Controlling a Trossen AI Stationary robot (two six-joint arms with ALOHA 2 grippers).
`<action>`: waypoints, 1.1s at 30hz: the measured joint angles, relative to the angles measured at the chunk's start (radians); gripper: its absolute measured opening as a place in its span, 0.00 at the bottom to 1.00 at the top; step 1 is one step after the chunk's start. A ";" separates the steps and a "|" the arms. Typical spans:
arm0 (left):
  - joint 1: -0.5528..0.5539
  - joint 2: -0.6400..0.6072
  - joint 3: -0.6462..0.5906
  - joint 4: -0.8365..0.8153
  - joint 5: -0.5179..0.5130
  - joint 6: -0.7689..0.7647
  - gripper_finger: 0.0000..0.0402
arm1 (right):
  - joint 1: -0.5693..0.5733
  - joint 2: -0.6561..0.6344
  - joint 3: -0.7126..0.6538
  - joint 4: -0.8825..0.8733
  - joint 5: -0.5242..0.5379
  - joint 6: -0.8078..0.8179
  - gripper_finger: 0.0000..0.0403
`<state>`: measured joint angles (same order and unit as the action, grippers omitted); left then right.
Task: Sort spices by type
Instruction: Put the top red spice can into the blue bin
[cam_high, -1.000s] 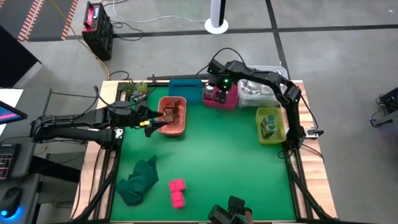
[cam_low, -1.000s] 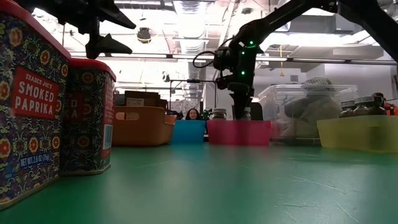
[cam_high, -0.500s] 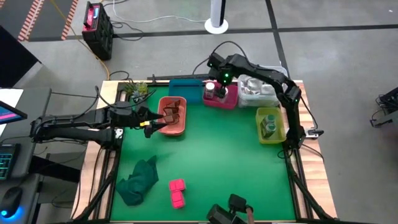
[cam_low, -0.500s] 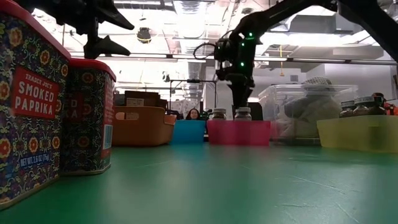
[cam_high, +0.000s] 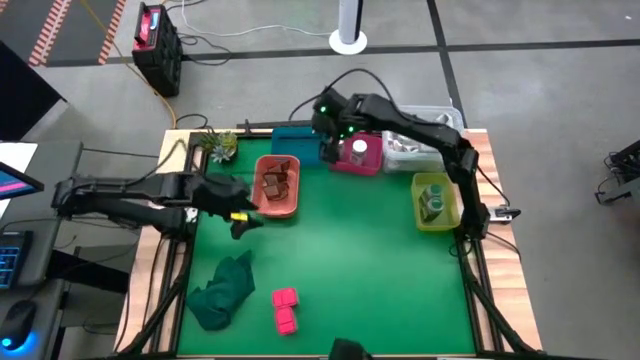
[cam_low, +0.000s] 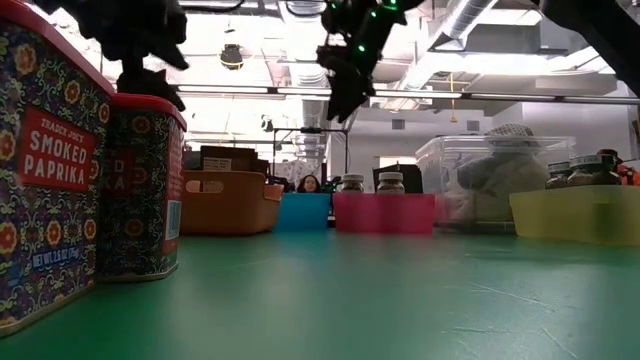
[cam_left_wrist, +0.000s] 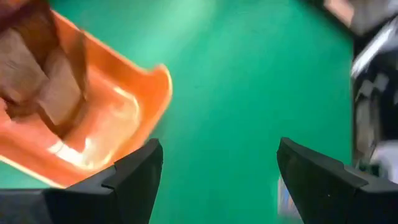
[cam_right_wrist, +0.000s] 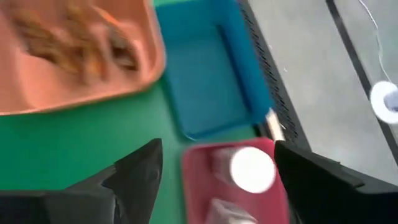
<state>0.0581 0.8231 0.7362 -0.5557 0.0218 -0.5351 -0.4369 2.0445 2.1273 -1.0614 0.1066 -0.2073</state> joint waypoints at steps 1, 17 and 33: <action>-0.020 0.027 0.015 -0.026 0.001 0.015 0.75 | 0.015 0.000 0.000 0.005 0.000 0.000 0.82; -0.289 0.253 0.175 0.014 0.024 -0.113 0.75 | 0.138 -0.031 -0.007 -0.204 -0.033 0.267 0.81; -0.554 0.259 0.193 0.102 -0.188 -0.273 0.75 | 0.439 -0.086 -0.006 -0.469 0.075 0.649 0.80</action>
<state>-0.4954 1.0821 0.9295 -0.4534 -0.1659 -0.8080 0.0020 1.9585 2.1216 -1.5302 0.1815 0.4417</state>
